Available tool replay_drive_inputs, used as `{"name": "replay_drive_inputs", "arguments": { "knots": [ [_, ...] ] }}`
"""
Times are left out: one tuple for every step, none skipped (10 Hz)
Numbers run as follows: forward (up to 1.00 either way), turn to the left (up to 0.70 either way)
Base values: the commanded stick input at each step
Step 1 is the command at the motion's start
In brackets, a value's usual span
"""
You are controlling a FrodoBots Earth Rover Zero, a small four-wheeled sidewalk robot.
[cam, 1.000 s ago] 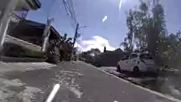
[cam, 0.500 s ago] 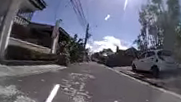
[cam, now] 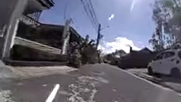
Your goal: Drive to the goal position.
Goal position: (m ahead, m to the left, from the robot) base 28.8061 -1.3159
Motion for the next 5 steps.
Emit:
{"name": "replay_drive_inputs", "arguments": {
  "knots": [
    [1.0,-0.4],
    [1.0,-0.4],
    [1.0,-0.4],
    [1.0,-0.4],
    [1.0,-0.4]
  ]
}}
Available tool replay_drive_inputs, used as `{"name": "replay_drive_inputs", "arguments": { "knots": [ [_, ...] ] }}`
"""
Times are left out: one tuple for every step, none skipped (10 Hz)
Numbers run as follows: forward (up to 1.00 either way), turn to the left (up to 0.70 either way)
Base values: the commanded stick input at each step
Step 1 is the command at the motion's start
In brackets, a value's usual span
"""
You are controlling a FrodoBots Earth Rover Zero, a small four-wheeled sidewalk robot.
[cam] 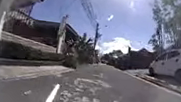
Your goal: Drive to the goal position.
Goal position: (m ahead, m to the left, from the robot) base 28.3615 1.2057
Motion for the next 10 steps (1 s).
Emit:
{"name": "replay_drive_inputs", "arguments": {
  "knots": [
    [1.0,-0.4],
    [1.0,-0.15],
    [1.0,0.08],
    [1.0,0.07],
    [1.0,0.06],
    [1.0,0.05],
    [1.0,0.04],
    [1.0,0.05],
    [1.0,0.2],
    [1.0,0.25]
  ]
}}
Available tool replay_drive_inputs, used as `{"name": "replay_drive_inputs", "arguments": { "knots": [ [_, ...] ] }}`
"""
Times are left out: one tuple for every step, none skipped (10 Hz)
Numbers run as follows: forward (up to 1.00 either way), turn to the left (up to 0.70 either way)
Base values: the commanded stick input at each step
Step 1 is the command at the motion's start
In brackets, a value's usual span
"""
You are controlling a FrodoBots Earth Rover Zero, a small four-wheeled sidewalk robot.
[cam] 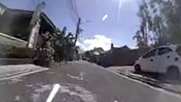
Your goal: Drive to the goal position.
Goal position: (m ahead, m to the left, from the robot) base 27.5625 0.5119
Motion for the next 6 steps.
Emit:
{"name": "replay_drive_inputs", "arguments": {
  "knots": [
    [1.0,0.22],
    [1.0,0.16],
    [1.0,0.2],
    [1.0,-0.14],
    [1.0,-0.34],
    [1.0,-0.37]
  ]
}}
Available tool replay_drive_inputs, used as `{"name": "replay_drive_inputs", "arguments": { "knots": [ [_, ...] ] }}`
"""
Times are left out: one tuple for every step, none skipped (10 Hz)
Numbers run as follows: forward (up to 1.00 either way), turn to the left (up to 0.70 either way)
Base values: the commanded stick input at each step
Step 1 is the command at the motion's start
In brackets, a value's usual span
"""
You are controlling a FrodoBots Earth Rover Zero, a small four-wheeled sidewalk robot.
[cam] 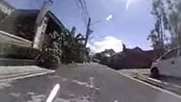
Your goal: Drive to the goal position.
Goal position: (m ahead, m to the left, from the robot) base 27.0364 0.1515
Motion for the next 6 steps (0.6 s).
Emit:
{"name": "replay_drive_inputs", "arguments": {
  "knots": [
    [1.0,-0.4],
    [1.0,-0.08],
    [1.0,0.04],
    [1.0,0.0],
    [1.0,0.01],
    [1.0,0.09]
  ]
}}
